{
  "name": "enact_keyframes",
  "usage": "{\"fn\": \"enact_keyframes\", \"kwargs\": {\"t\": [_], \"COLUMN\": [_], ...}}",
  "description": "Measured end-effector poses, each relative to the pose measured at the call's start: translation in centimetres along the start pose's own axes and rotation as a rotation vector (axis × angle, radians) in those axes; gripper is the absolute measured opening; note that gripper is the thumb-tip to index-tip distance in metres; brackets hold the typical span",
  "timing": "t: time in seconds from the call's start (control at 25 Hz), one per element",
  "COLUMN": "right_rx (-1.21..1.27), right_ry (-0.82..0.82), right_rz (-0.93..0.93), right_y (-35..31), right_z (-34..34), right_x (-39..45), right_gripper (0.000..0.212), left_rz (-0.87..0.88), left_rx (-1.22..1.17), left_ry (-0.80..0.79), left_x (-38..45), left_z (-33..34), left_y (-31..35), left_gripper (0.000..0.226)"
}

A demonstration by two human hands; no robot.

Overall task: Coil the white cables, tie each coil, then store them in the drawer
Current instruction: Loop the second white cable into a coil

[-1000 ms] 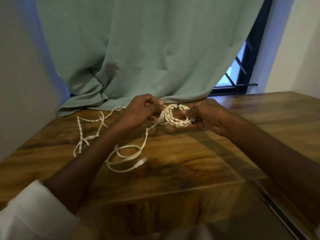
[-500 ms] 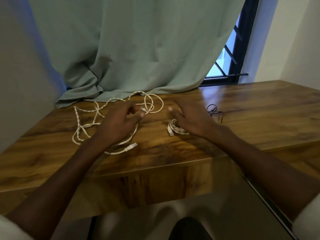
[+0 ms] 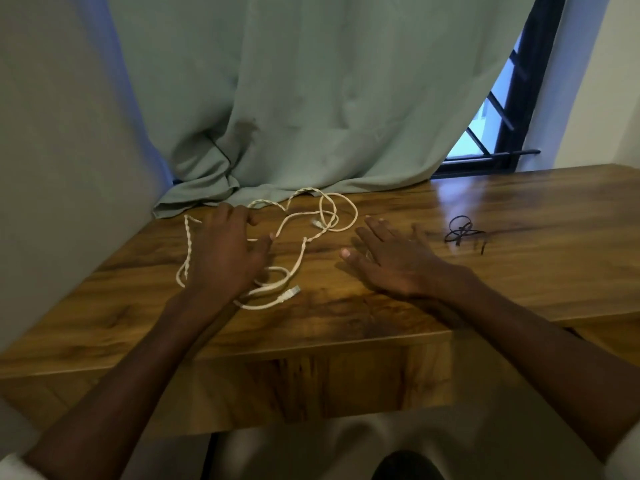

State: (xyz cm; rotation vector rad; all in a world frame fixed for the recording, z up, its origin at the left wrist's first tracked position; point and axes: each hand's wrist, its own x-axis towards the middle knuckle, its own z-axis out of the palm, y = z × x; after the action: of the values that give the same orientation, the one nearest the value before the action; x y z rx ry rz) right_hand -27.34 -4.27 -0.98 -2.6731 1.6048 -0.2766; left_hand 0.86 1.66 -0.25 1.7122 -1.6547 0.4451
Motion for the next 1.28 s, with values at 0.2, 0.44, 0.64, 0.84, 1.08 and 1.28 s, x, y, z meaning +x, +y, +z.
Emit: {"fn": "enact_keyframes", "kwargs": {"t": [0.2, 0.44, 0.64, 0.84, 1.08, 1.28], "right_rx": [0.092, 0.334, 0.502, 0.826, 0.98, 0.977], "right_ry": [0.448, 0.398, 0.359, 0.633, 0.956, 1.092], "right_rz": [-0.102, -0.304, -0.561, -0.551, -0.321, -0.143], "right_y": [-3.5, -11.2, -13.7, -13.2, -11.4, -8.2], "right_z": [-1.7, 0.2, 1.2, -0.4, -2.0, -3.1], "right_x": [3.0, 10.5, 15.2, 16.4, 17.2, 18.1], "right_gripper": [0.059, 0.037, 0.072, 0.057, 0.023, 0.02], "left_rz": [-0.272, -0.507, -0.255, 0.001, 0.057, -0.119], "left_rx": [0.31, -0.094, -0.214, -0.462, -0.667, -1.182], "left_ry": [-0.014, -0.07, 0.271, 0.123, -0.051, -0.537], "left_x": [0.8, 3.4, 4.9, 7.7, 11.1, 12.4], "left_z": [-0.5, 1.2, -0.4, -1.4, -1.4, 1.2], "left_y": [-2.4, -5.6, -4.7, -3.7, -1.5, -4.8], "left_gripper": [0.063, 0.041, 0.027, 0.026, 0.02, 0.013]}}
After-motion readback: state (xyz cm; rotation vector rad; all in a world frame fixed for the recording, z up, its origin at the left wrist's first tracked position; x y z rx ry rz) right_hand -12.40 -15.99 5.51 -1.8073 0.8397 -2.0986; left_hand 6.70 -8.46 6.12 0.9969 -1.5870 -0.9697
